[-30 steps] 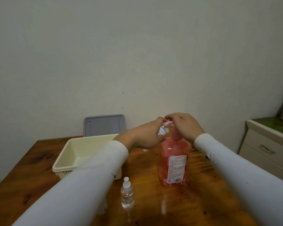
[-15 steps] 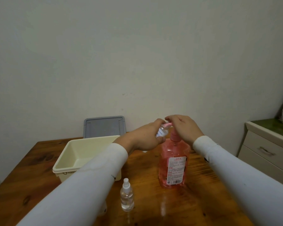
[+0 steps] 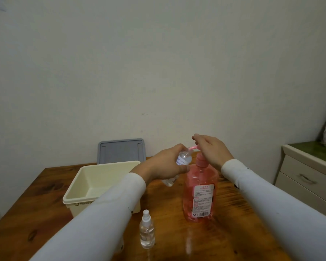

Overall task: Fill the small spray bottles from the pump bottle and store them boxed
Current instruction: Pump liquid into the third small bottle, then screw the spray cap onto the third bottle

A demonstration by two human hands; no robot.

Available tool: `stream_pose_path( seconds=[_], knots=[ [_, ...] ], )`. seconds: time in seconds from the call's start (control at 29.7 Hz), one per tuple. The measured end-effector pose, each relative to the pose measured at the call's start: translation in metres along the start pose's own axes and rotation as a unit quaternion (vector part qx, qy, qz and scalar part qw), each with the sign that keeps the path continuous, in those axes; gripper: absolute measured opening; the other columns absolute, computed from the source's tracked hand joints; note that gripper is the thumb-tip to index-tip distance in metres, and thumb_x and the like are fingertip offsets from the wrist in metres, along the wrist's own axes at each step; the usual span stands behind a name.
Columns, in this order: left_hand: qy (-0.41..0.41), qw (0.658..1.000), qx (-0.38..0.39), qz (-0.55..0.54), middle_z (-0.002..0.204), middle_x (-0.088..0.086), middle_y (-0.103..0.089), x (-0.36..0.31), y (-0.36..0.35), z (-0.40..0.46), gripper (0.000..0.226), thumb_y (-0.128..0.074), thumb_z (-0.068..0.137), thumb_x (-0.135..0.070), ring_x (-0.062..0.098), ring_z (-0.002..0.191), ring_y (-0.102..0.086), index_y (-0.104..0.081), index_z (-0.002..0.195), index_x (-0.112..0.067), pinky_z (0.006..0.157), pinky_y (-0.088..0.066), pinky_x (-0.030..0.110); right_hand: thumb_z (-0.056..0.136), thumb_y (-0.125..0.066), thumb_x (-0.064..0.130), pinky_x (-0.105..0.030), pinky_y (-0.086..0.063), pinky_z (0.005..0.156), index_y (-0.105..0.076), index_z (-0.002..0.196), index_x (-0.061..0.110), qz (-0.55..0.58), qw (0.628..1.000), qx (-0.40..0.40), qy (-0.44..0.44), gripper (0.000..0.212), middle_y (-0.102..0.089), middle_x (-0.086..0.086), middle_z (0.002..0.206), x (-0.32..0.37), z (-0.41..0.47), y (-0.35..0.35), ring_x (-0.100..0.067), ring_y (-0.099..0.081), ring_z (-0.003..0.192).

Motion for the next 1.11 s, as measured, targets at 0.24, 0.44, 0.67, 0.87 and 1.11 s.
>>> stream_pose_path(
  seconds=[0.24, 0.44, 0.67, 0.87, 1.11],
  knots=[
    [0.005, 1.0, 0.005, 0.003, 0.12, 0.0, -0.056, 0.002, -0.001, -0.003, 0.055, -0.064, 0.088, -0.038, 0.018, 0.098, -0.058, -0.037, 0.134, -0.028, 0.079, -0.051, 0.028, 0.094, -0.039, 0.048, -0.044, -0.045, 0.098, -0.065, 0.106, 0.011, 0.035, 0.999, 0.024, -0.023, 0.046, -0.065, -0.006, 0.103, 0.0, -0.001, 0.002, -0.022, -0.061, 0.102],
    [0.009, 1.0, 0.001, 0.001, 0.119, 0.0, -0.056, 0.001, 0.003, -0.006, 0.056, -0.065, 0.087, -0.039, 0.018, 0.097, -0.058, -0.036, 0.133, -0.028, 0.08, -0.051, 0.028, 0.095, -0.037, 0.045, -0.04, -0.045, 0.092, -0.063, 0.105, 0.003, 0.016, 1.0, 0.015, -0.014, 0.05, -0.066, -0.008, 0.097, 0.006, -0.001, 0.008, -0.02, -0.063, 0.094],
    [0.011, 1.0, -0.02, -0.001, 0.123, 0.001, -0.056, 0.003, 0.014, -0.015, 0.055, -0.065, 0.087, -0.034, 0.021, 0.1, -0.058, -0.036, 0.134, -0.027, 0.084, -0.053, 0.032, 0.094, -0.039, 0.043, -0.032, -0.045, 0.073, -0.064, 0.082, 0.018, -0.01, 0.998, -0.034, 0.046, 0.037, -0.065, 0.0, 0.082, 0.022, -0.004, 0.021, -0.018, -0.064, 0.077],
    [0.014, 0.998, -0.056, -0.039, 0.121, 0.003, -0.055, 0.009, 0.038, -0.037, 0.054, -0.065, 0.089, -0.031, 0.022, 0.101, -0.059, -0.035, 0.133, -0.026, 0.088, -0.053, 0.037, 0.094, -0.044, 0.044, -0.034, -0.041, 0.101, -0.065, 0.118, 0.019, -0.086, 0.983, -0.102, 0.125, 0.04, -0.062, -0.001, 0.125, 0.052, -0.017, 0.033, -0.018, -0.054, 0.116],
    [0.032, 0.989, -0.119, -0.076, 0.118, 0.001, -0.057, 0.027, 0.068, -0.081, 0.051, -0.064, 0.09, -0.034, 0.018, 0.102, -0.06, -0.036, 0.132, -0.027, 0.09, -0.053, 0.037, 0.093, -0.05, 0.043, -0.035, -0.043, 0.103, -0.063, 0.121, 0.02, -0.092, 0.975, -0.075, 0.187, 0.039, -0.06, 0.001, 0.128, 0.08, -0.046, 0.014, -0.016, -0.054, 0.118]
  ],
)
Point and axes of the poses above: each hand's wrist, its own z-axis towards the middle knuckle, its own y-axis out of the back of the hand, x = y × z, the point moved 6 cm from there along z, towards the middle knuckle
